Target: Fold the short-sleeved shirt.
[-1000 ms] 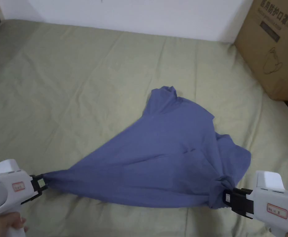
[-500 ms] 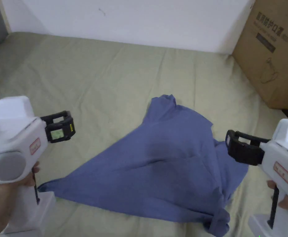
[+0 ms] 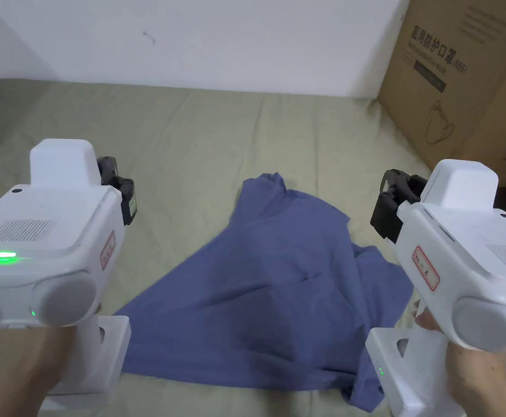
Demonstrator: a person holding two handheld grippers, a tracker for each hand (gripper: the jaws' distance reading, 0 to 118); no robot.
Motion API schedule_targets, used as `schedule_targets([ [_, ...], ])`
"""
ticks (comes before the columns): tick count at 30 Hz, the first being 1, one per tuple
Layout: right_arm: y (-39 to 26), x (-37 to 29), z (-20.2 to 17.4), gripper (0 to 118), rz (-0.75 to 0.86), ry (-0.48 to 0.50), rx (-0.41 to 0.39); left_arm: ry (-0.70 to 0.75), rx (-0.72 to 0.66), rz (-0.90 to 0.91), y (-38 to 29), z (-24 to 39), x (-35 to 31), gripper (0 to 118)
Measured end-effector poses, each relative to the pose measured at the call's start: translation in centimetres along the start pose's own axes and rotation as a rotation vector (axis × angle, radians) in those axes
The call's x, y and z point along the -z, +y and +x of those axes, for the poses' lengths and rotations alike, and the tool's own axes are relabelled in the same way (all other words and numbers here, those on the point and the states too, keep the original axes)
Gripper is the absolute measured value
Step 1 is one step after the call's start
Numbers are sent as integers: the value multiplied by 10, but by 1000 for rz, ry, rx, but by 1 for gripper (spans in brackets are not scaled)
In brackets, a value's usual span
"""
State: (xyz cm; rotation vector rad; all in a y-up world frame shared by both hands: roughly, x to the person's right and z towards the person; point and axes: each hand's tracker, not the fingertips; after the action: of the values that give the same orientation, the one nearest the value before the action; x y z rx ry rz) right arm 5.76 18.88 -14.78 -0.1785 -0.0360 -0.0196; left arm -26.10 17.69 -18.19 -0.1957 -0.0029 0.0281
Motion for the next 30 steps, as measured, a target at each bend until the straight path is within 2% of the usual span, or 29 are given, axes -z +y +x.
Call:
schedule_targets([
  [5, -5, 3, 2, 0, -5, -13, 29, 11, -9, -23, -1, -8, -2, 0],
  [9, -7, 5, 0, 0, -14, -6, -3, 23, 12, -53, -1, -15, 2, 0],
  [10, -8, 5, -1, 0, -16, -4, -4, 21, 22, -85, -4, -18, 7, 10],
  [11, -9, 6, -1, 0, -19, 0, -4, 25, 15, -93, -4, -21, 10, 26],
  [12, -9, 7, -1, 0, -23, 5, -4, 26, 3, -120, -4, -26, 14, 62],
  [13, -10, 8, -3, 0, -27, 8, -3, 8, -7, -158, -5, -32, 19, 62],
  [14, -11, 10, -3, 0, -32, 12, -1, -3, -21, -214, -8, -39, 26, 71],
  [15, -11, 11, -4, 0, -36, 15, -2, -3, -30, -260, -10, -45, 31, 89],
  [16, -12, 13, -4, 0, -40, 21, -6, -4, -33, -314, -14, -51, 37, 112],
  [17, -13, 14, -5, 0, -45, 25, -12, -6, -30, -361, -21, -57, 42, 118],
  [18, -14, 15, -6, 0, -47, 25, -18, -37, -45, -353, -28, -61, 42, 118],
  [19, -15, 17, -7, 0, -51, 25, -27, -13, -9, -409, -39, -68, 46, 118],
  [26, -24, 25, -15, 0, -98, 39, -60, 103, -47, -766, -112, -101, 72, 118],
  [30, -30, 32, -16, 0, -129, 43, -66, 122, -89, -875, -140, -108, 84, 118],
])
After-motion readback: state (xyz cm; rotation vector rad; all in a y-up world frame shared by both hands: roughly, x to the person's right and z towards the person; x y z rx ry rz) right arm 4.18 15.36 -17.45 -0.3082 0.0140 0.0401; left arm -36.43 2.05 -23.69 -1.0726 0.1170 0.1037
